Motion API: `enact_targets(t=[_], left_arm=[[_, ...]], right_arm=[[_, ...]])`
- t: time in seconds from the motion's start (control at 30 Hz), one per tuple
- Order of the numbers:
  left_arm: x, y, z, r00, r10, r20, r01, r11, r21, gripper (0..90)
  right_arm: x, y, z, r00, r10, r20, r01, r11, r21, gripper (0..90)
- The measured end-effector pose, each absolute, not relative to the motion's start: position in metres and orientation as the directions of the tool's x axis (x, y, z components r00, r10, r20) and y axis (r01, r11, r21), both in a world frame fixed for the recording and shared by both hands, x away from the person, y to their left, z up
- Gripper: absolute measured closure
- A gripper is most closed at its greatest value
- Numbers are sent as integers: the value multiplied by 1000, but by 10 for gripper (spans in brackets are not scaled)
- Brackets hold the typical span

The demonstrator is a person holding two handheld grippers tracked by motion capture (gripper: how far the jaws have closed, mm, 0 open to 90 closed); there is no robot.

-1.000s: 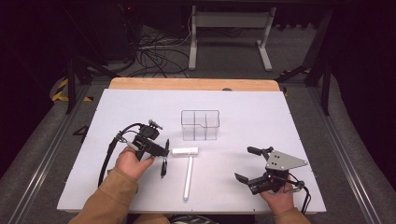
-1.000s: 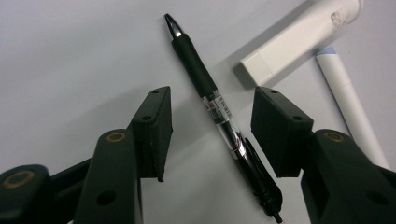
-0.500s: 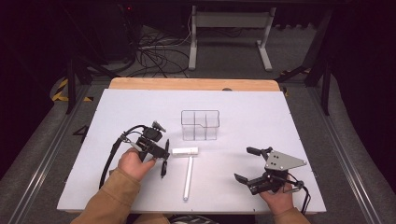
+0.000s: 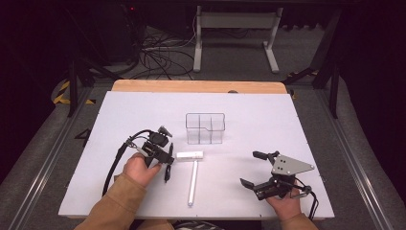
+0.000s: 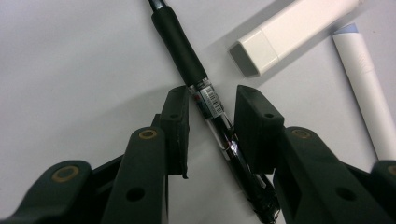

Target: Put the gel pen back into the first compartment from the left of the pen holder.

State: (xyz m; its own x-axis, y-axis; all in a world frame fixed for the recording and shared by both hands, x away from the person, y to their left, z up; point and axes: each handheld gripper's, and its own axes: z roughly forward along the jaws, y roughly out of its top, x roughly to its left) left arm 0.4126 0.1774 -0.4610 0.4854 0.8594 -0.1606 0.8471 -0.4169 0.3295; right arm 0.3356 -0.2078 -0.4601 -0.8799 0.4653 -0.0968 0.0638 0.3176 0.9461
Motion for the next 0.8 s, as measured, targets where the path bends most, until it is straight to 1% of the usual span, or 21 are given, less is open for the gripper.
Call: enact_targets(t=[0.27, 0.43, 0.5, 0.63, 0.8], left_arm=[[411, 176, -461, 483, 863, -146, 848, -420, 323, 693], [412, 177, -461, 466, 873, -143, 857, -405, 319, 746], [413, 179, -461, 461, 876, -144, 860, -400, 317, 784], [414, 180, -460, 460, 875, -147, 862, -401, 310, 794], [411, 184, -451, 465, 873, -146, 847, -390, 362, 795]], right_arm=[[335, -208, -460, -881, 463, -99, 62, 319, 946, 36], [335, -208, -460, -882, 461, -98, 62, 318, 946, 36], [335, -208, -460, -882, 460, -99, 60, 318, 946, 36], [335, -207, -460, -883, 459, -99, 59, 319, 946, 36], [335, -208, -460, -883, 458, -100, 57, 317, 947, 36]])
